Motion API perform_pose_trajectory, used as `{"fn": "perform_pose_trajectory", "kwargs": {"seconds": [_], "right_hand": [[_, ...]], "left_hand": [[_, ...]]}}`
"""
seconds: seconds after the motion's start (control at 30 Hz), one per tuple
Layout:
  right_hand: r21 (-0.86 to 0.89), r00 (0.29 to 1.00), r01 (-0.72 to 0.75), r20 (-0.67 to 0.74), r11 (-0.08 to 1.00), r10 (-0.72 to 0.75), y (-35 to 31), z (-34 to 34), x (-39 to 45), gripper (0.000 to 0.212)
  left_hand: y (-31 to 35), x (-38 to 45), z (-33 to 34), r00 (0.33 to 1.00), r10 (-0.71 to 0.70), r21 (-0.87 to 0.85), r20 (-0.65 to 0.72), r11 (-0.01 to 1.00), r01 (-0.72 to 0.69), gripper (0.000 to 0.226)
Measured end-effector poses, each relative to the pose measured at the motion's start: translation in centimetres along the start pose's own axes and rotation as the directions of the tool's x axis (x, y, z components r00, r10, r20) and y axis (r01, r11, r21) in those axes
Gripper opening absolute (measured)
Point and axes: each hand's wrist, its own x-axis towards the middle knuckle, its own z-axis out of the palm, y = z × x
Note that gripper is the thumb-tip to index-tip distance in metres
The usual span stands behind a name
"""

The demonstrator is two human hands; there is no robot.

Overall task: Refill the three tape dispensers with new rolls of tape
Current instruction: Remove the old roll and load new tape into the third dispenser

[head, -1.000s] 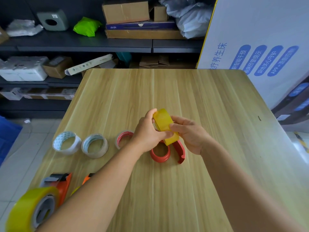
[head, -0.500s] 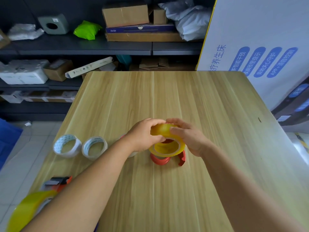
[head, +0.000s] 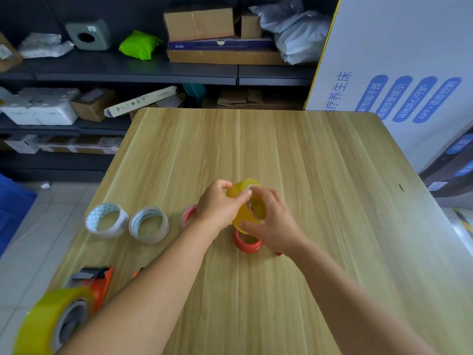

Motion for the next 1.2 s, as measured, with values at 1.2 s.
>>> {"fn": "perform_pose_trajectory", "kwargs": {"seconds": [1.2], "right_hand": [[0.249,0.979,-0.180,0.135,0.951,0.150,1.0,-2.5,0.7,0.036]], "left_hand": [[1.9,-0.2,-1.8,0.969,0.225,0.343,0.100,0.907,-0.246,0.024]]}}
